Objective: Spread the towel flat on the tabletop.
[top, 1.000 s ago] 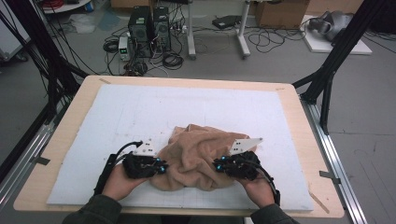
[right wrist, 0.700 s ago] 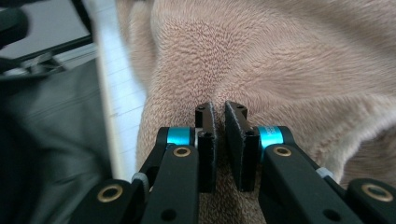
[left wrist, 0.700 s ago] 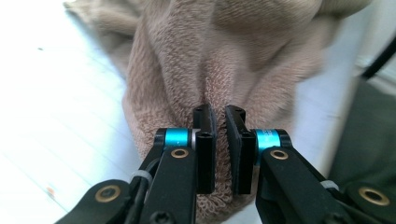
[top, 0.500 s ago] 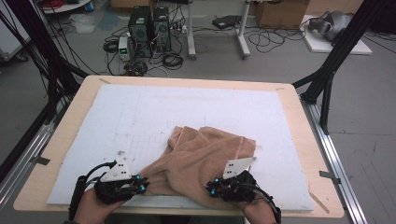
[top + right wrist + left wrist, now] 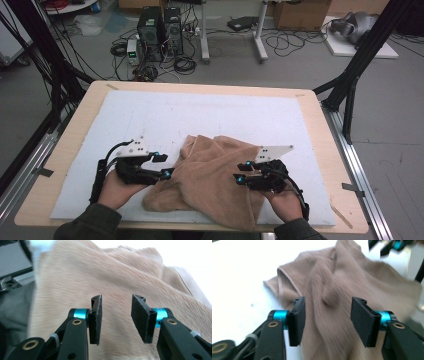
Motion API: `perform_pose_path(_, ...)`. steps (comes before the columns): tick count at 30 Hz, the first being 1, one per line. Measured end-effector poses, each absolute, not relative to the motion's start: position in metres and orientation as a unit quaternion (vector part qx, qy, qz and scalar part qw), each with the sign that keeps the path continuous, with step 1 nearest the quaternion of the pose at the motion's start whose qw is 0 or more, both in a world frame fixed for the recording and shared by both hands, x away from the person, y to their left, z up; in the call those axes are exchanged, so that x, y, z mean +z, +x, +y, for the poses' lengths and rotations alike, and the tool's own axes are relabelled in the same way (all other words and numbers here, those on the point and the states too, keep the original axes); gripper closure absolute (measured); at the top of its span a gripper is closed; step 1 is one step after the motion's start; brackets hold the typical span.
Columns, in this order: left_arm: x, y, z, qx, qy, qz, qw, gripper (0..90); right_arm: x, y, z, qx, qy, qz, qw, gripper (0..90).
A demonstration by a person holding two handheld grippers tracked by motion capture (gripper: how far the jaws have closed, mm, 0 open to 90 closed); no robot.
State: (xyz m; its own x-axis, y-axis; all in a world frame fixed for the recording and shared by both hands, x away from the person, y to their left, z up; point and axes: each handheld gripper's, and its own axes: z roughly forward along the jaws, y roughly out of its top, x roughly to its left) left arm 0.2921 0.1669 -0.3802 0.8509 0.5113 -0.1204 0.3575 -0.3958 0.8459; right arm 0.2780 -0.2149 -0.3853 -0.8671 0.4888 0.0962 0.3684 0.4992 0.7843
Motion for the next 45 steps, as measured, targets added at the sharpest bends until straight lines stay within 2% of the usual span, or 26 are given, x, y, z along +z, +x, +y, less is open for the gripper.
perform_pose_path(5,-0.401,0.321,0.142,0.063,0.845,0.267,0.46,49.4,-0.418,0.284,-0.213,0.417,0.265,0.867,0.059,60.6)
perform_pose_path(8,-0.416,0.335,0.129,0.016,0.85,0.281,0.445,51.7,-0.432,0.287,-0.216,0.419,0.271,0.865,0.047,65.5)
perform_pose_path(9,-0.42,0.337,0.125,0.011,0.858,0.273,0.434,56.8,-0.434,0.287,-0.219,0.423,0.273,0.863,0.043,70.9)
perform_pose_path(11,-0.428,0.339,0.116,0.007,0.874,0.265,0.408,59.1,-0.434,0.287,-0.22,0.422,0.27,0.864,0.043,73.3)
perform_pose_path(14,-0.434,0.335,0.108,0.023,0.888,0.25,0.386,76.3,-0.434,0.284,-0.22,0.417,0.257,0.871,0.041,82.3)
perform_pose_path(17,-0.428,0.33,0.11,0.036,0.89,0.25,0.379,79.5,-0.431,0.284,-0.222,0.419,0.256,0.87,0.037,84.1)
perform_pose_path(20,-0.416,0.324,0.121,0.062,0.881,0.265,0.387,80.0,-0.427,0.285,-0.222,0.421,0.253,0.87,0.039,84.2)
perform_pose_path(25,-0.394,0.309,0.161,0.087,0.862,0.287,0.409,80.8,-0.413,0.285,-0.213,0.436,0.236,0.868,0.036,84.2)
perform_pose_path(31,-0.385,0.274,0.196,0.11,0.865,0.287,0.397,80.9,-0.402,0.27,-0.192,0.444,0.197,0.873,0.027,84.3)
perform_pose_path(35,-0.389,0.247,0.203,0.105,0.874,0.276,0.386,80.9,-0.404,0.244,-0.182,0.437,0.175,0.882,0.017,84.3)
perform_pose_path(40,-0.409,0.234,0.204,0.061,0.871,0.282,0.397,80.5,-0.407,0.229,-0.183,0.434,0.171,0.884,0.006,83.9)
perform_pose_path(42,-0.412,0.239,0.205,0.057,0.866,0.283,0.409,77.9,-0.405,0.228,-0.185,0.44,0.172,0.882,0.005,80.7)
perform_pose_path(45,-0.405,0.252,0.205,0.058,0.853,0.292,0.428,66.8,-0.393,0.232,-0.191,0.465,0.177,0.867,0.004,70.0)
